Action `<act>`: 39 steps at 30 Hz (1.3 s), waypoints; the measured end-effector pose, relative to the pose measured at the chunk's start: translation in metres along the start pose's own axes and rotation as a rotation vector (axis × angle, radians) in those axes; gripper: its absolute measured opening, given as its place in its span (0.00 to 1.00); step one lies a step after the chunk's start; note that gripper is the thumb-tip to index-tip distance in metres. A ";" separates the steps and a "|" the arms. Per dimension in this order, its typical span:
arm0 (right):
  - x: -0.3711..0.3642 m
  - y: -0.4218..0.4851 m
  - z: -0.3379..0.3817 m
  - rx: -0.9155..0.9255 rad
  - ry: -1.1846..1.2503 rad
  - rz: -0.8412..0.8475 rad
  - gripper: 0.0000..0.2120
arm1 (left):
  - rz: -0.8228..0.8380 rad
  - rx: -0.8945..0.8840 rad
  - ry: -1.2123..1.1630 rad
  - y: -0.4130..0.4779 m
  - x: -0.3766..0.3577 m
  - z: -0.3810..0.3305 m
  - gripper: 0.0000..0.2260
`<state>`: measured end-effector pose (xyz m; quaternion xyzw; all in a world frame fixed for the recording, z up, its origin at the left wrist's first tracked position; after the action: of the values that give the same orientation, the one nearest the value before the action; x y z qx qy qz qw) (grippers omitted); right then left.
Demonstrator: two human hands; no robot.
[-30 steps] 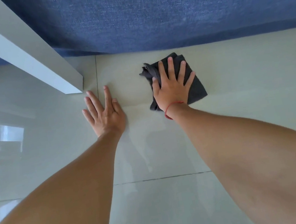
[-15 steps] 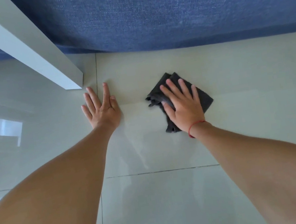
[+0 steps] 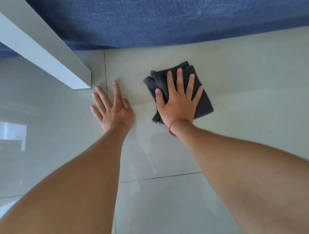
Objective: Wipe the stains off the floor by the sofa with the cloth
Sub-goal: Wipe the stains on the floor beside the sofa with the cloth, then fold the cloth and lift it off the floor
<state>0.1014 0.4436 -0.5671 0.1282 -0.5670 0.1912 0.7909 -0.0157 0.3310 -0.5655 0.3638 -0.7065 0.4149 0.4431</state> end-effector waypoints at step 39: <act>0.083 0.036 -0.107 -0.399 0.436 0.430 0.07 | 0.191 0.405 -0.529 -0.072 -0.008 -0.136 0.29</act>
<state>0.1992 0.5337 -0.5238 -0.1945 -0.4251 0.2616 0.8444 0.0949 0.4273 -0.5182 0.4716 -0.7311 0.4776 0.1226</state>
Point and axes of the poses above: each hand's wrist, its own y-axis towards the middle knuckle, its own x-axis out of the back of the hand, z = x × y, the point moved 3 cm from there along y, towards the middle knuckle, and after that the axes turned 5 degrees about -z, right-handed, at the moved point
